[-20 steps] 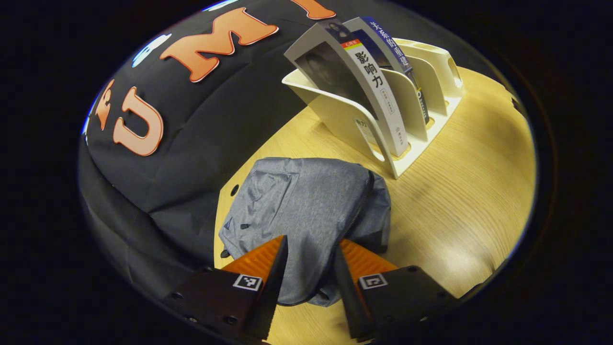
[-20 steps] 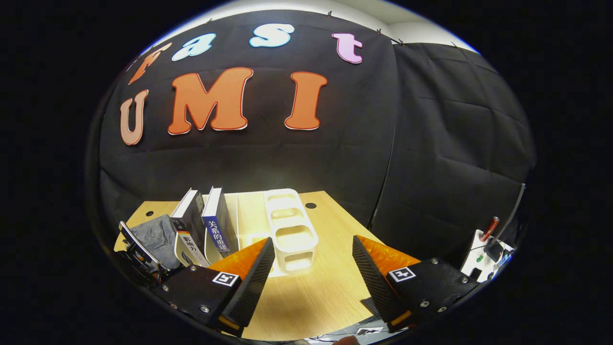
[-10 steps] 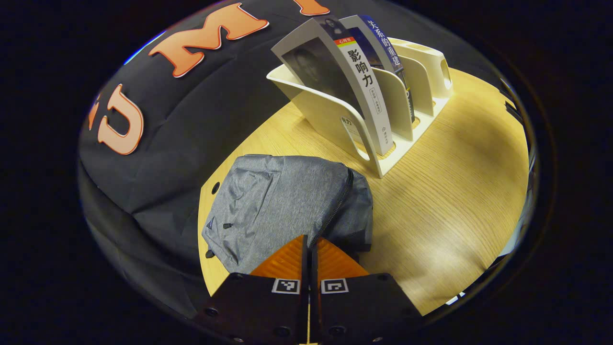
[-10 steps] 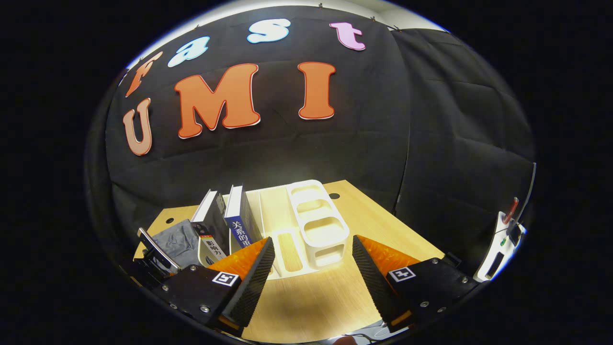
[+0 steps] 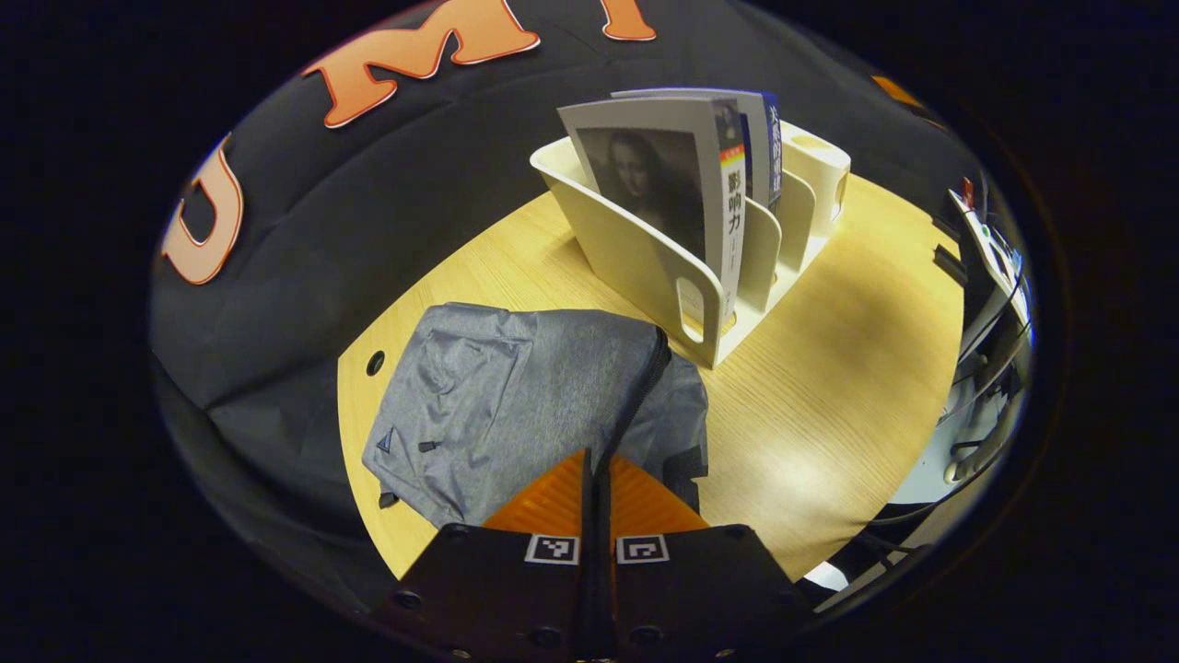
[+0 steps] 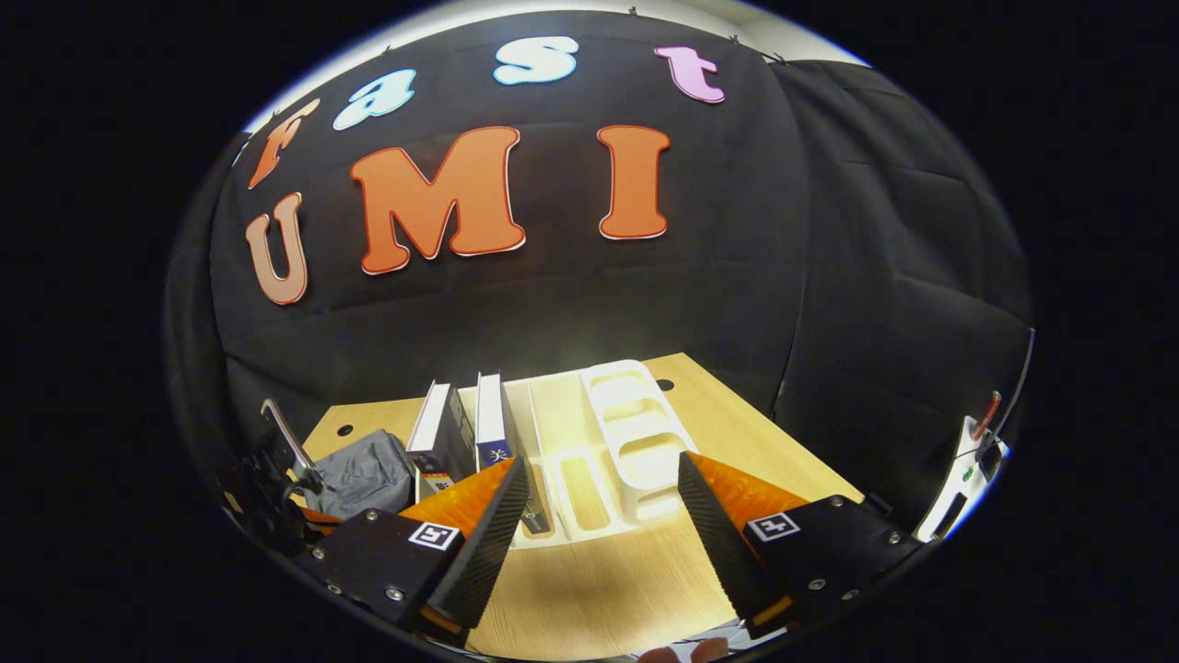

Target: Open the schoolbag, grab two books from the bookshelf and put them into the schoolbag.

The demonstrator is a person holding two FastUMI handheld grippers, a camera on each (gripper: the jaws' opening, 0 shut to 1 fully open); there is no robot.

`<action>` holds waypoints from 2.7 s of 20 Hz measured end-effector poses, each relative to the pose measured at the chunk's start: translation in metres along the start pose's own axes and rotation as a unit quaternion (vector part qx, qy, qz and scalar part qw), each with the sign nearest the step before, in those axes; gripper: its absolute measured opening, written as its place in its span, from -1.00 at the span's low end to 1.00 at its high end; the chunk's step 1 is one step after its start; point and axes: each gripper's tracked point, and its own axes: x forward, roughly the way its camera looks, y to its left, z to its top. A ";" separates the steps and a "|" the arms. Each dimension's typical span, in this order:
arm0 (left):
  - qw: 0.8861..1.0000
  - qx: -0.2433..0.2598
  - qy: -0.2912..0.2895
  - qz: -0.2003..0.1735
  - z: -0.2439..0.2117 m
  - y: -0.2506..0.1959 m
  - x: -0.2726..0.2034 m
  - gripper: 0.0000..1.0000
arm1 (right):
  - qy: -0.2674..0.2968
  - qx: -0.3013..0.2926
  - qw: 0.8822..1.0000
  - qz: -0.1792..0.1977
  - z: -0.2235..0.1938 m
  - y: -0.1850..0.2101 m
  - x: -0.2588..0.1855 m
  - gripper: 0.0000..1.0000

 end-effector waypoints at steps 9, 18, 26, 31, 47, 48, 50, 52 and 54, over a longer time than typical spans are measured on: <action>0.998 -0.016 -0.056 -0.015 0.058 0.081 -0.049 -0.99 | 0.005 0.026 1.000 0.002 0.007 0.030 -0.010 0.94; 0.995 0.002 -0.098 0.002 0.098 0.137 -0.065 -0.99 | 0.013 0.028 0.999 0.016 0.019 0.053 -0.019 0.95; 0.992 -0.038 -0.119 -0.012 0.103 0.156 -0.070 -0.99 | 0.021 -0.013 0.999 0.047 0.058 0.091 -0.018 0.95; 0.990 -0.055 -0.124 -0.026 0.100 0.152 -0.069 -0.99 | 0.055 -0.071 0.992 0.088 0.093 0.135 0.004 0.94; 0.989 -0.078 -0.119 -0.044 0.100 0.155 -0.060 -0.99 | 0.413 -0.179 0.883 0.132 0.019 0.214 0.113 0.97; 0.989 -0.079 -0.119 -0.044 0.100 0.156 -0.059 -0.99 | 0.426 -0.179 0.878 0.128 0.011 0.214 0.117 0.97; 0.989 -0.079 -0.119 -0.042 0.099 0.157 -0.060 -0.99 | 0.449 -0.175 0.866 0.131 0.000 0.219 0.123 0.98; 0.989 -0.082 -0.118 -0.040 0.097 0.160 -0.061 -0.99 | 0.461 -0.178 0.860 0.123 -0.010 0.216 0.130 0.98; 0.989 -0.086 -0.115 -0.041 0.093 0.160 -0.061 -0.99 | 0.474 -0.186 0.854 0.110 -0.021 0.211 0.136 0.98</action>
